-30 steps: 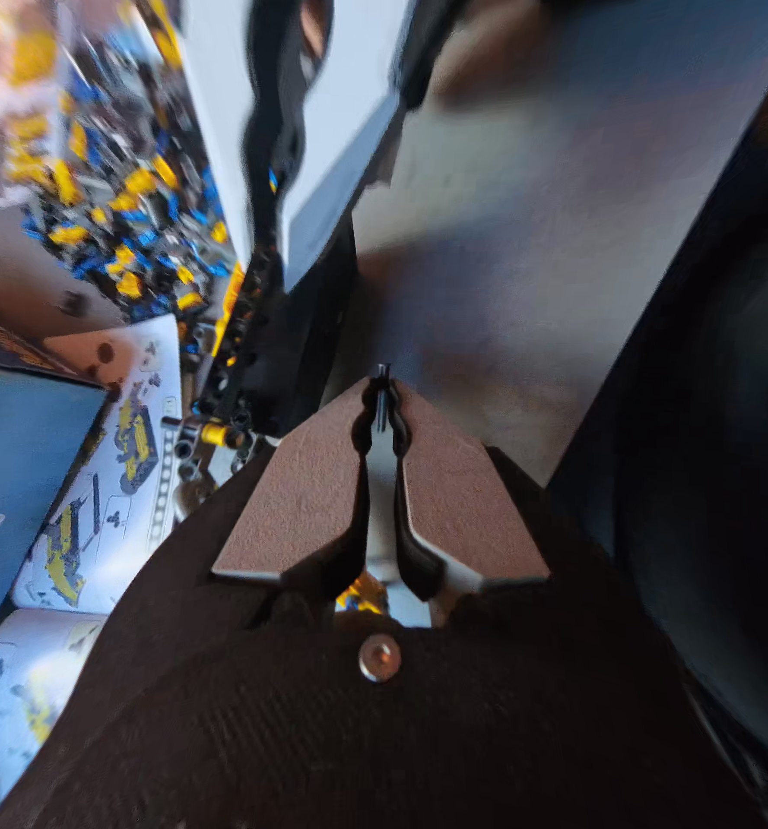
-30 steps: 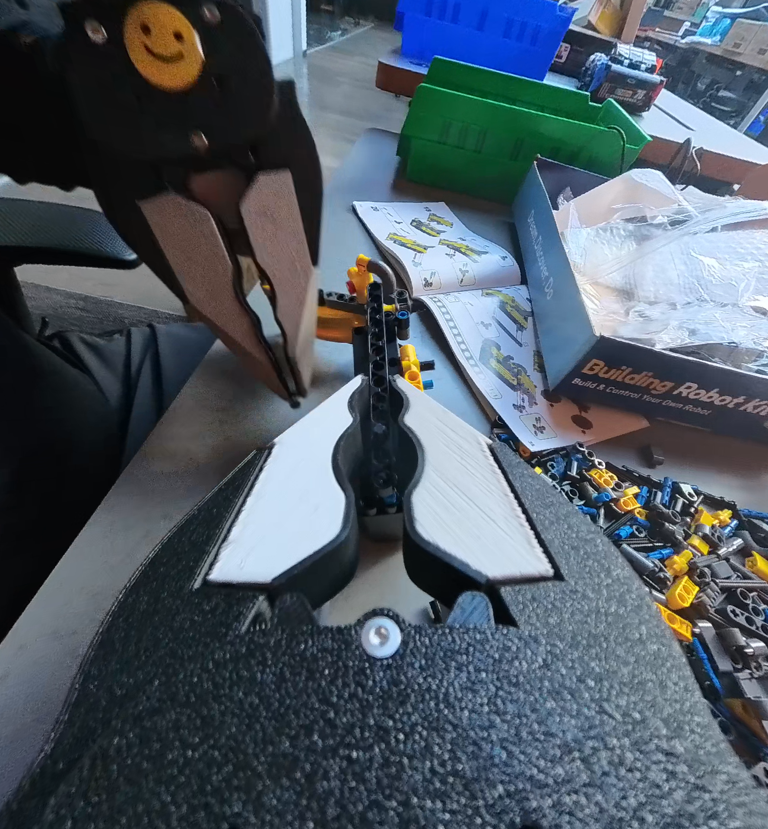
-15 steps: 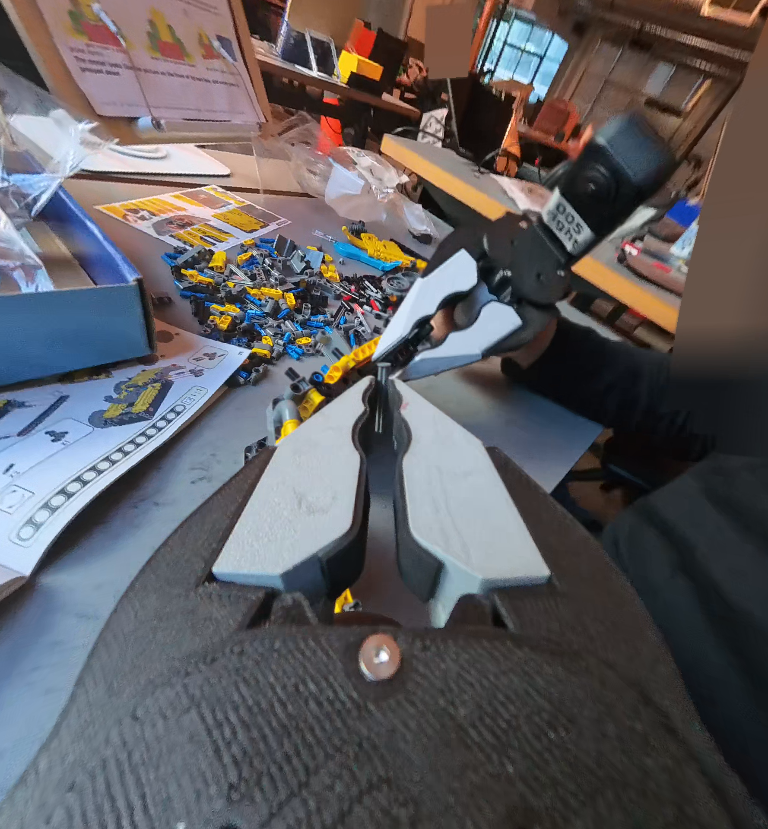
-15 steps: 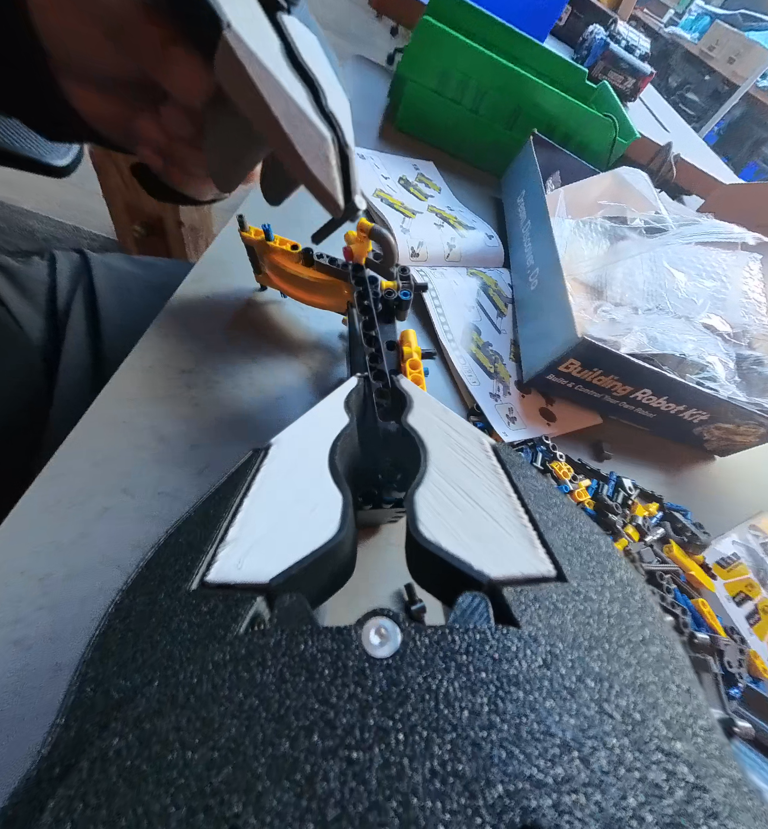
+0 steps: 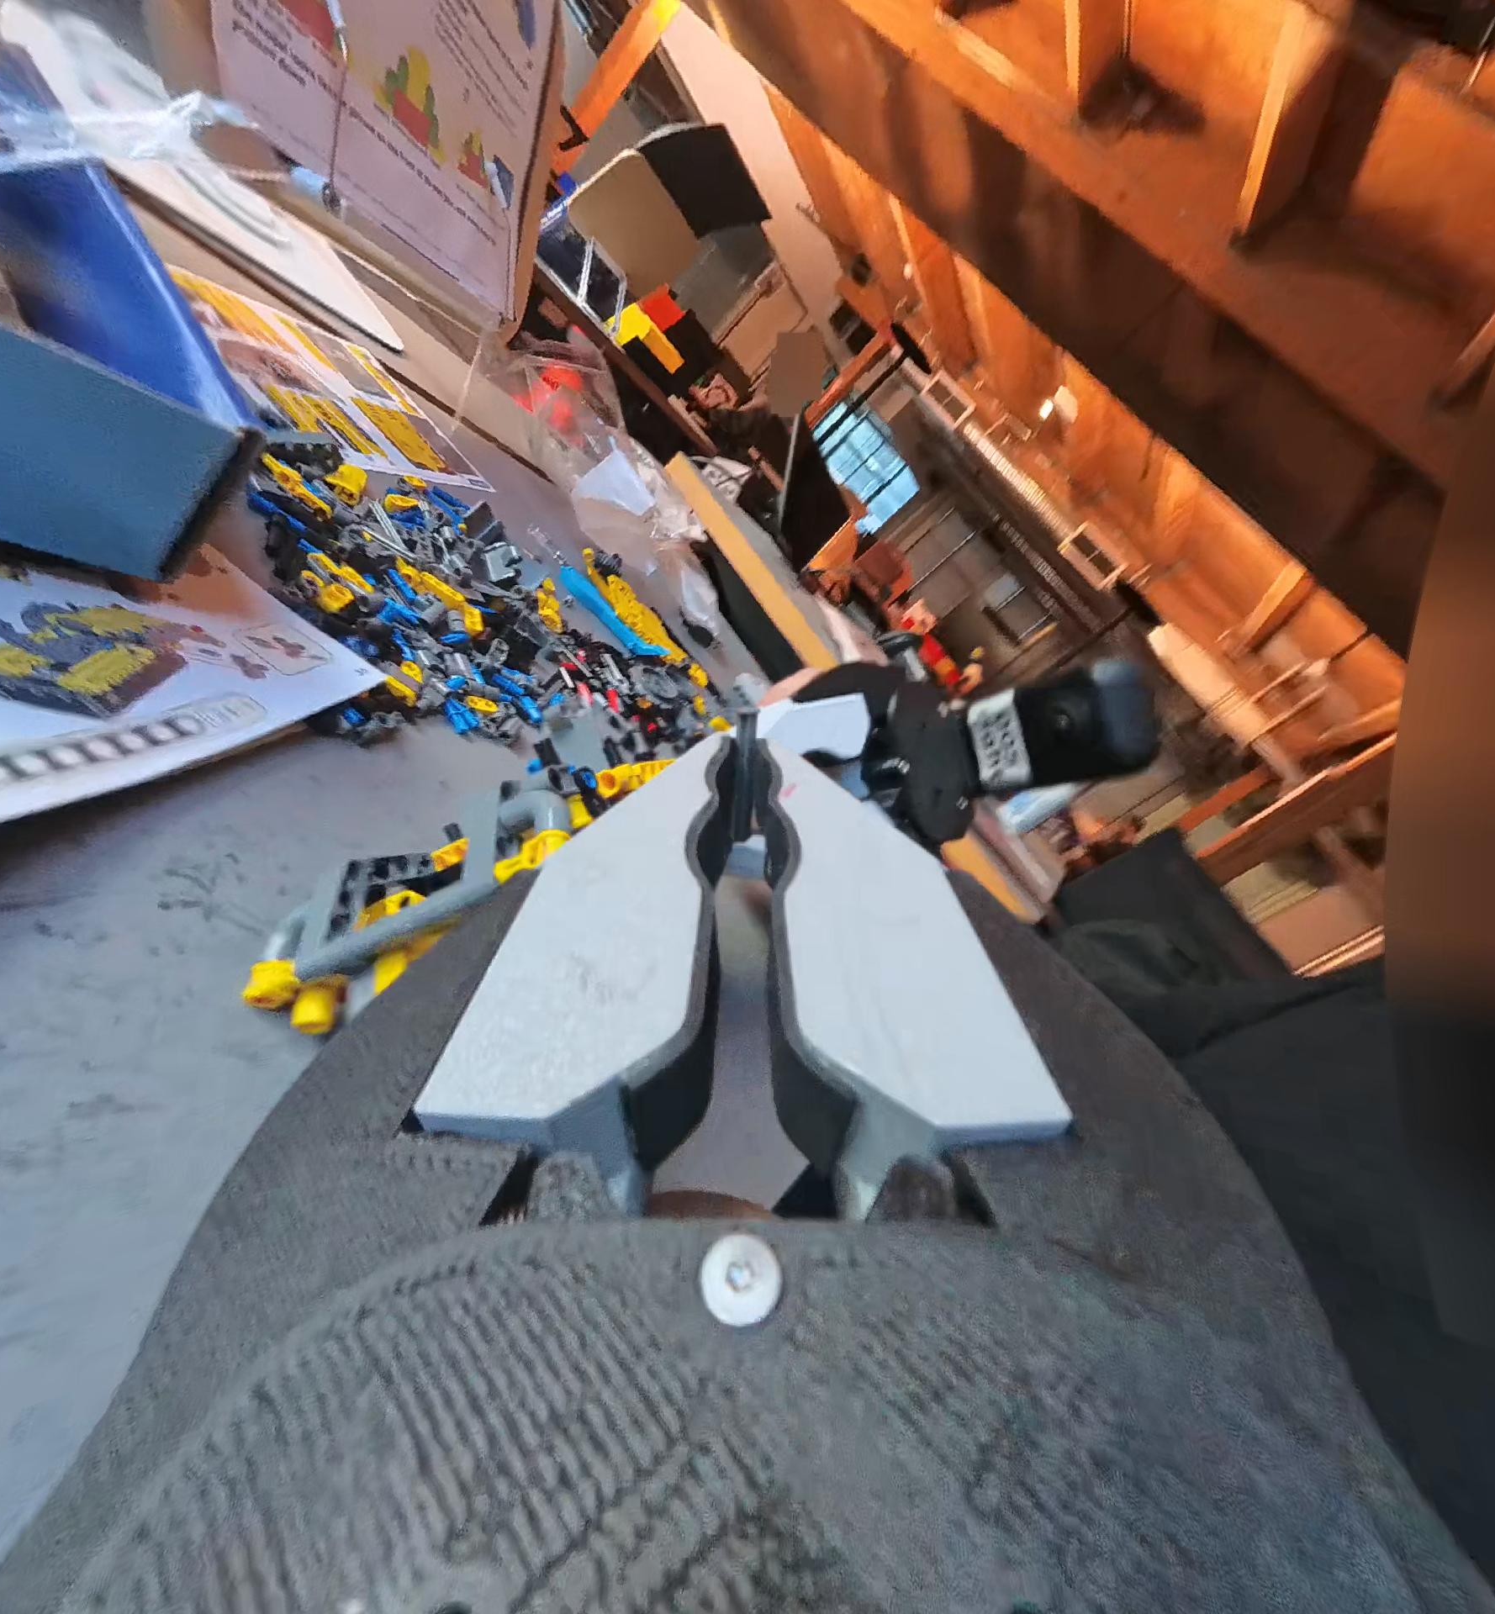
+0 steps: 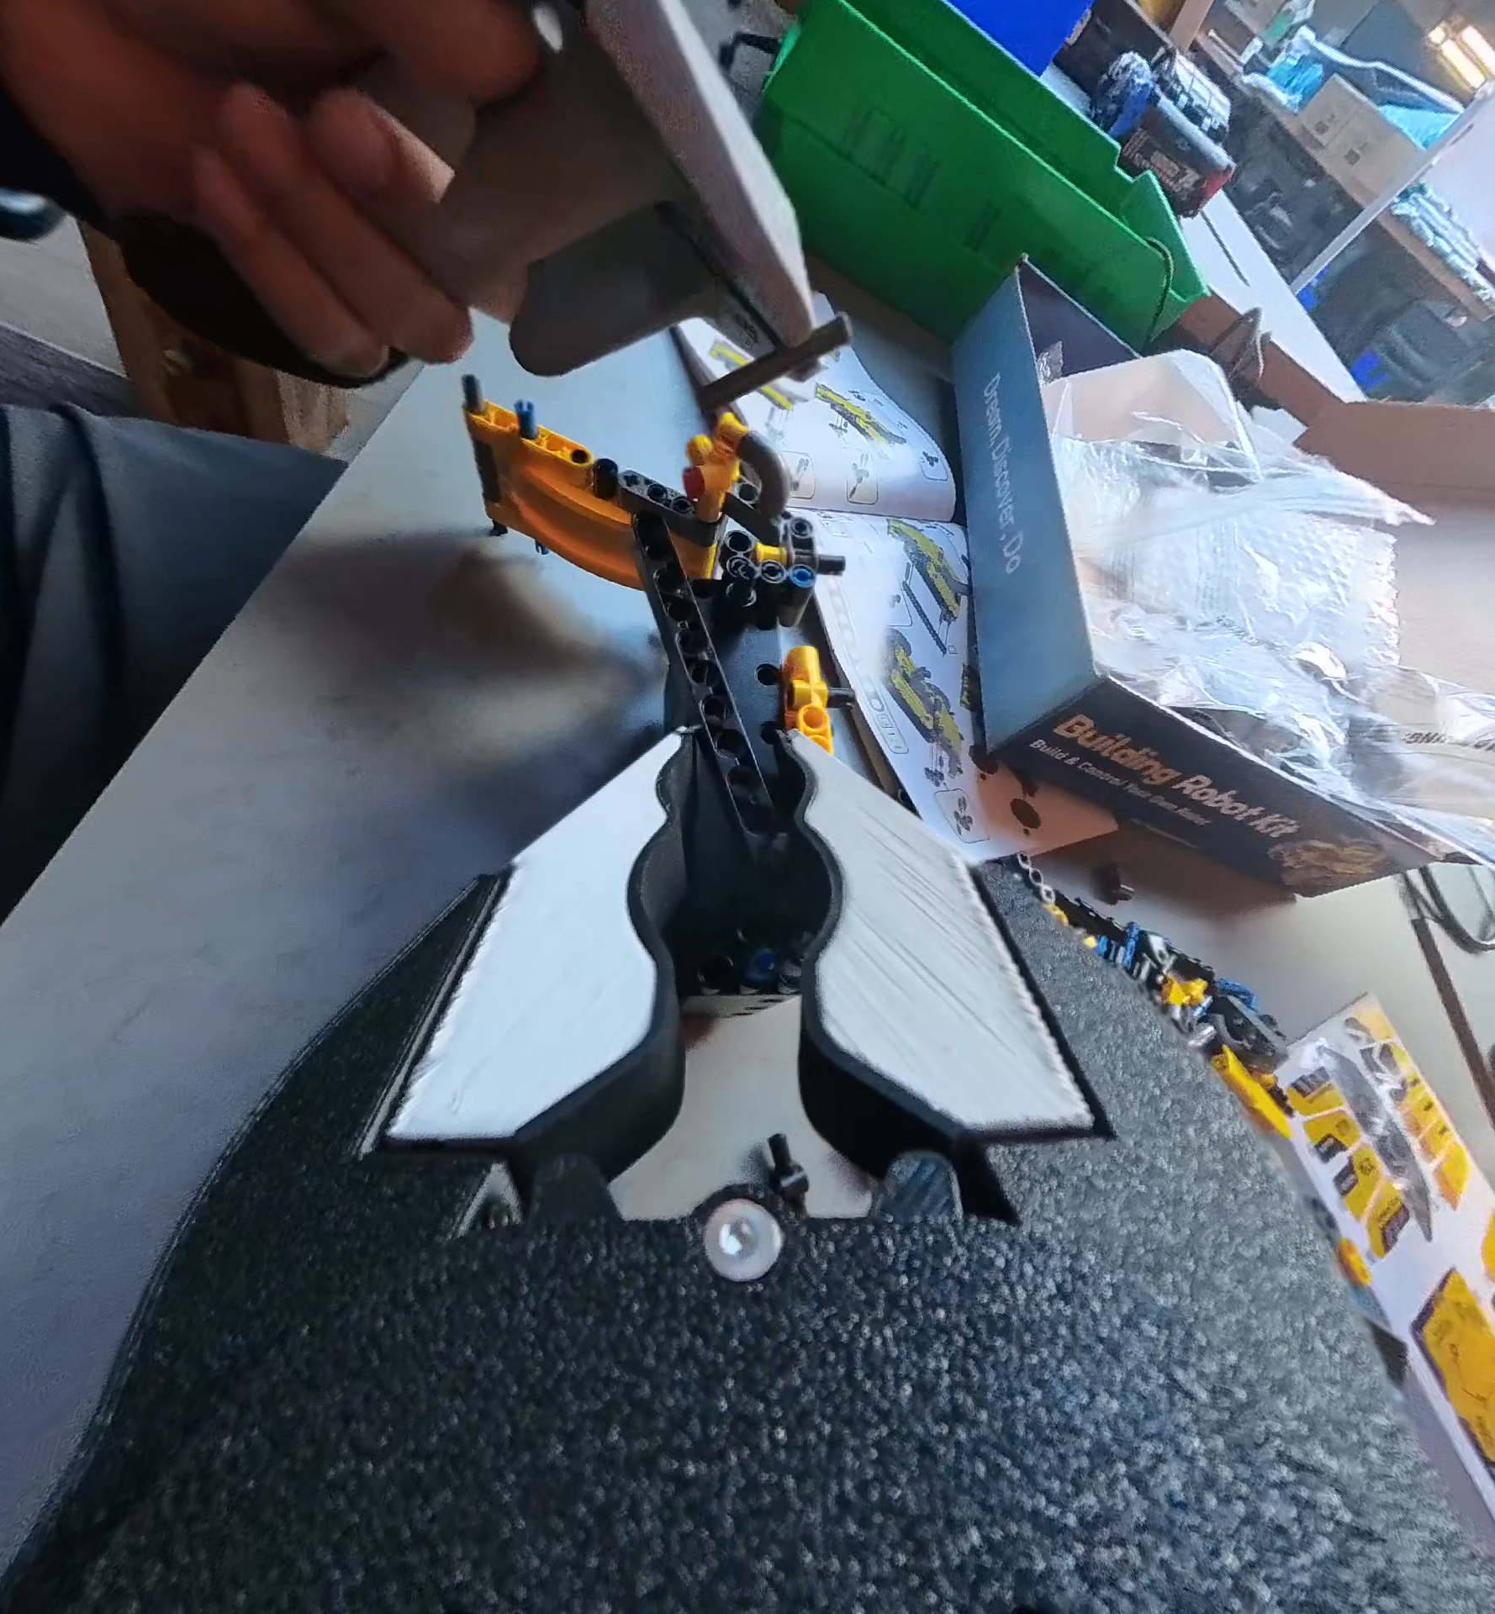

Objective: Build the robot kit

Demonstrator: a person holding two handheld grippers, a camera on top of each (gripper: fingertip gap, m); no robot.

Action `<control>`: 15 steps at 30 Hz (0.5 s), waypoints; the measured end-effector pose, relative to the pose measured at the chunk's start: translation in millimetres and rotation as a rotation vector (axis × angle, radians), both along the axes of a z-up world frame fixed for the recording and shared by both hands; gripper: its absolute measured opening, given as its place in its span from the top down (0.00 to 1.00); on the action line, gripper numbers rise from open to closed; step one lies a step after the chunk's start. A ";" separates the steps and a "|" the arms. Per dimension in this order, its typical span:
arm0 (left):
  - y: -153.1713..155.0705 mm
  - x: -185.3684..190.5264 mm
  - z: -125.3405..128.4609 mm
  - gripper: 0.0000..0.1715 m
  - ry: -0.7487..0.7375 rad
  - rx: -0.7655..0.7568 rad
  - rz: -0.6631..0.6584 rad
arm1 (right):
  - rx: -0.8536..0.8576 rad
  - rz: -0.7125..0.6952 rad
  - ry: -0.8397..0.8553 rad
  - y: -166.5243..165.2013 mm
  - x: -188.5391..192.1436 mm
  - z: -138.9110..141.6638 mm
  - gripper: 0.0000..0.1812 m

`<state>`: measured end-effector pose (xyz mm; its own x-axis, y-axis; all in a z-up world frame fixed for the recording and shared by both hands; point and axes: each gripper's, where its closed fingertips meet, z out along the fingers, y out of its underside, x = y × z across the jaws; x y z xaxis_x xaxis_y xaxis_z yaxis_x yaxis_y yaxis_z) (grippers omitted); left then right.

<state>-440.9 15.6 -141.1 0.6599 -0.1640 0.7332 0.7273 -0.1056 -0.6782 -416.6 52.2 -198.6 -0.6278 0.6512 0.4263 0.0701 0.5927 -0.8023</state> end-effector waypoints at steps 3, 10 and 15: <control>2.5 3.7 10.0 1.00 -0.183 0.040 -0.001 | 0.030 0.006 0.020 -3.3 0.4 -0.5 0.89; 4.8 -9.4 2.4 1.00 -0.162 0.017 0.071 | 0.064 -0.013 0.039 0.8 1.2 -0.3 0.87; 2.7 -12.4 -3.1 1.00 -0.176 0.007 0.083 | 0.102 -0.025 0.056 4.0 3.2 1.1 0.82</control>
<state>-453.3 18.4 -144.2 0.5328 -0.1200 0.8377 0.8409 -0.0363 -0.5400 -413.4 56.3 -197.5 -0.5853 0.6178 0.5251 0.0423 0.6700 -0.7412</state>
